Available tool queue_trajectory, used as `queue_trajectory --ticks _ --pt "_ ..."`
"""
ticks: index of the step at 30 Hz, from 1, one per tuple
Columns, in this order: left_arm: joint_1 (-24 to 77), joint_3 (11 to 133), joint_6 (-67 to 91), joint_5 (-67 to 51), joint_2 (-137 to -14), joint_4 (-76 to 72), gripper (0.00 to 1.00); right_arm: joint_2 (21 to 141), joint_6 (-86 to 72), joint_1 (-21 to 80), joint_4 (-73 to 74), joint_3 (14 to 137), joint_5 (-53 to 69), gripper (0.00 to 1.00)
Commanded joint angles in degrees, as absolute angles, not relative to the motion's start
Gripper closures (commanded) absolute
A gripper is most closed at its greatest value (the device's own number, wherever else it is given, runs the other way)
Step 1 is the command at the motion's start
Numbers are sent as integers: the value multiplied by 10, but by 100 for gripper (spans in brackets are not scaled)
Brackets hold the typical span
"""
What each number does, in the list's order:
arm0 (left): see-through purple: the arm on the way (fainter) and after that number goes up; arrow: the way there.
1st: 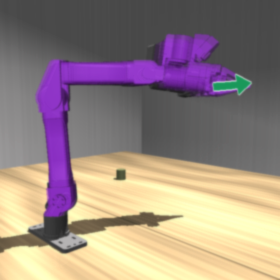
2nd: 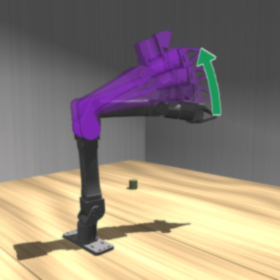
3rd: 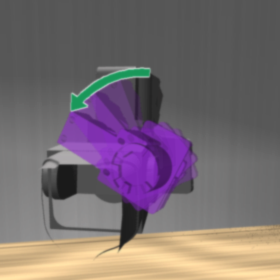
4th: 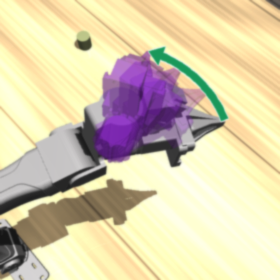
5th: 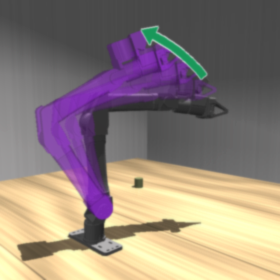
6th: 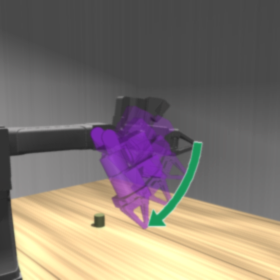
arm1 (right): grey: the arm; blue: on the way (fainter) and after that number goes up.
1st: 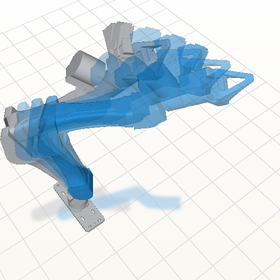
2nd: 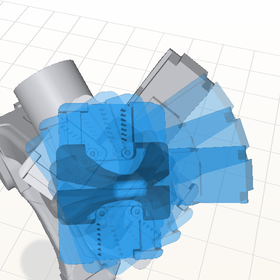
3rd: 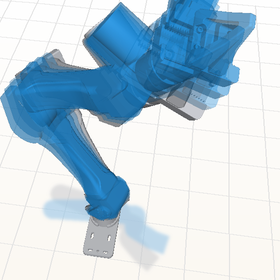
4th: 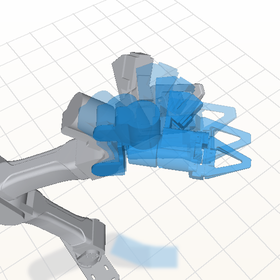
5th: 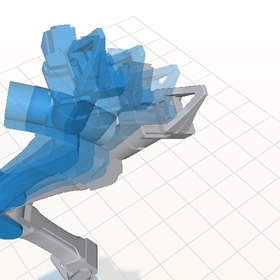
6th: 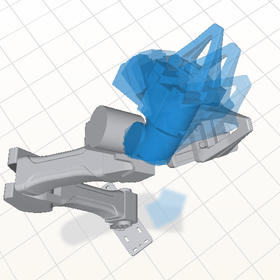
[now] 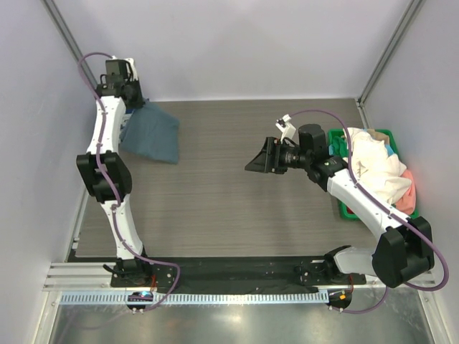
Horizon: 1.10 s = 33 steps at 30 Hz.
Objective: Fold and stack the t-shirts
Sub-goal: Neatly place the folded tshirt to the corner
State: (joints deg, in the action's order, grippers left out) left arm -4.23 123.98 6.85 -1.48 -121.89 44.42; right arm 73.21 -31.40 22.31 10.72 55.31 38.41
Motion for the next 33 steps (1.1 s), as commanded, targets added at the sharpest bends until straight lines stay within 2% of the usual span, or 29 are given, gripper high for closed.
queue_trajectory --ticks 1,8,21,33 --pt "-61 1307 42 3 -1191 400 100 721 -315 228 83 552 388 26" --pt "-69 1382 15 -20 -1217 395 100 726 -314 232 83 550 385 26" --pt "-84 1403 8 -49 -1237 362 100 736 -315 238 79 550 388 26" --pt "-124 1457 11 -93 -1319 324 100 756 -310 251 80 547 382 26"
